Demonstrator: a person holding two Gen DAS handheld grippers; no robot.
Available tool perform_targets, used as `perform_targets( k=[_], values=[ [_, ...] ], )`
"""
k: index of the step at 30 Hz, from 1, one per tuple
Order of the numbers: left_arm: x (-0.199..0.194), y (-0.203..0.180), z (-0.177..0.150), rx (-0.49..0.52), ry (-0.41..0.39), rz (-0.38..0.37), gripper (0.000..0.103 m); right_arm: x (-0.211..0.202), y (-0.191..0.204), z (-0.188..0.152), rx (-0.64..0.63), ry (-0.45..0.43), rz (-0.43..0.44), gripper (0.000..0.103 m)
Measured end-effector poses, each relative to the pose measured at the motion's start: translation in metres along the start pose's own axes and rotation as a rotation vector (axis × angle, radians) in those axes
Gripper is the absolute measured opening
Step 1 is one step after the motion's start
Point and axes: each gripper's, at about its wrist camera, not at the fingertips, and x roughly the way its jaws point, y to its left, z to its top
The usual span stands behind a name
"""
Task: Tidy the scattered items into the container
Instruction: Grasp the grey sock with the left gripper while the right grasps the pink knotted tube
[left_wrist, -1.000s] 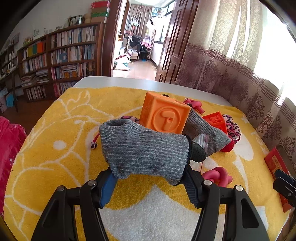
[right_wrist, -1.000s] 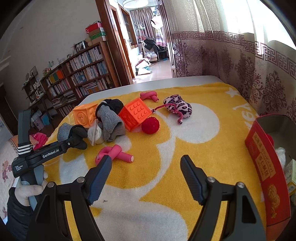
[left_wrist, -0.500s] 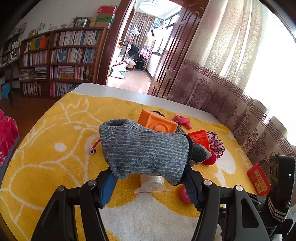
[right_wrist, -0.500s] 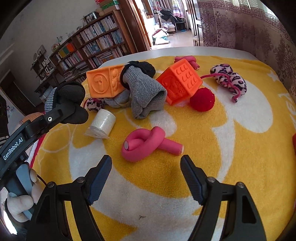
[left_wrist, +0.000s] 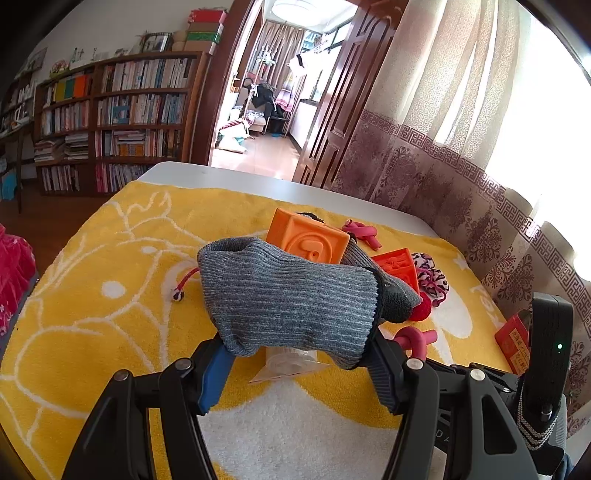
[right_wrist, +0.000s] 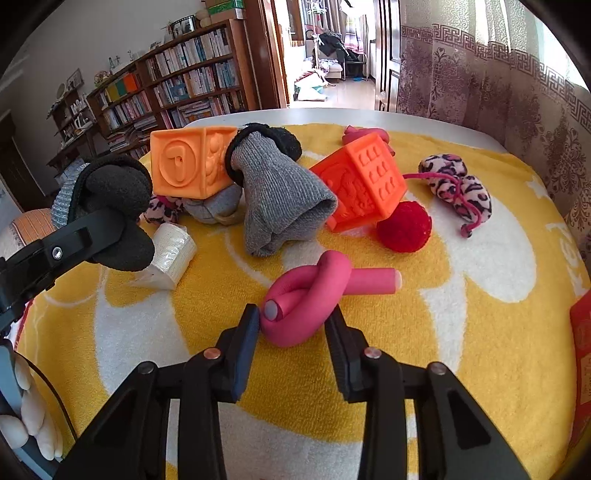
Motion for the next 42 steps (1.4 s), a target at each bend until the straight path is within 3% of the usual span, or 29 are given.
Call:
perform_targets(
  k=[2, 11, 14, 16, 17, 18, 20, 21, 30, 31, 32, 33, 42],
  values=[
    [0.001, 0.000, 0.000, 0.000, 0.002, 0.001, 0.066, -0.012, -0.005, -0.001, 0.009, -0.023, 0.005, 0.023],
    [0.000, -0.013, -0.003, 0.037, 0.001, -0.011, 0.066, -0.061, -0.030, -0.010, 0.039, -0.143, -0.031, 0.017],
    [0.001, -0.019, -0.004, 0.055, 0.004, -0.015, 0.066, -0.062, -0.039, -0.010, 0.070, -0.126, -0.003, 0.017],
    [0.001, -0.021, -0.006, 0.062, 0.008, -0.017, 0.066, -0.055, -0.048, -0.008, 0.129, -0.082, 0.071, 0.018],
    [0.002, -0.022, -0.006, 0.064, 0.009, -0.017, 0.066, -0.050, -0.051, -0.010, 0.163, -0.052, 0.102, 0.027],
    [0.002, -0.022, -0.006, 0.064, 0.009, -0.017, 0.066, -0.044, -0.054, -0.009, 0.193, -0.028, 0.126, 0.049],
    [0.002, -0.022, -0.006, 0.061, 0.010, -0.020, 0.066, -0.036, -0.057, -0.010, 0.239, -0.017, 0.146, 0.081],
    [0.002, -0.021, -0.006, 0.058, 0.011, -0.021, 0.066, -0.033, -0.056, -0.008, 0.241, -0.020, 0.134, 0.082],
    [0.002, -0.016, -0.006, 0.038, 0.018, -0.040, 0.066, 0.010, -0.026, 0.013, 0.078, 0.054, -0.055, 0.081],
    [0.002, -0.015, -0.006, 0.037, 0.019, -0.040, 0.066, 0.016, -0.024, 0.011, 0.059, 0.060, -0.080, 0.079],
    [0.002, -0.015, -0.006, 0.035, 0.019, -0.040, 0.066, 0.020, -0.023, 0.009, 0.039, 0.064, -0.112, 0.063],
    [0.002, -0.014, -0.006, 0.034, 0.020, -0.040, 0.066, 0.018, -0.021, 0.007, 0.018, 0.039, -0.135, 0.053],
    [0.003, -0.018, -0.008, 0.053, 0.023, -0.037, 0.066, -0.042, -0.049, -0.008, 0.071, -0.094, -0.122, 0.050]
  ],
)
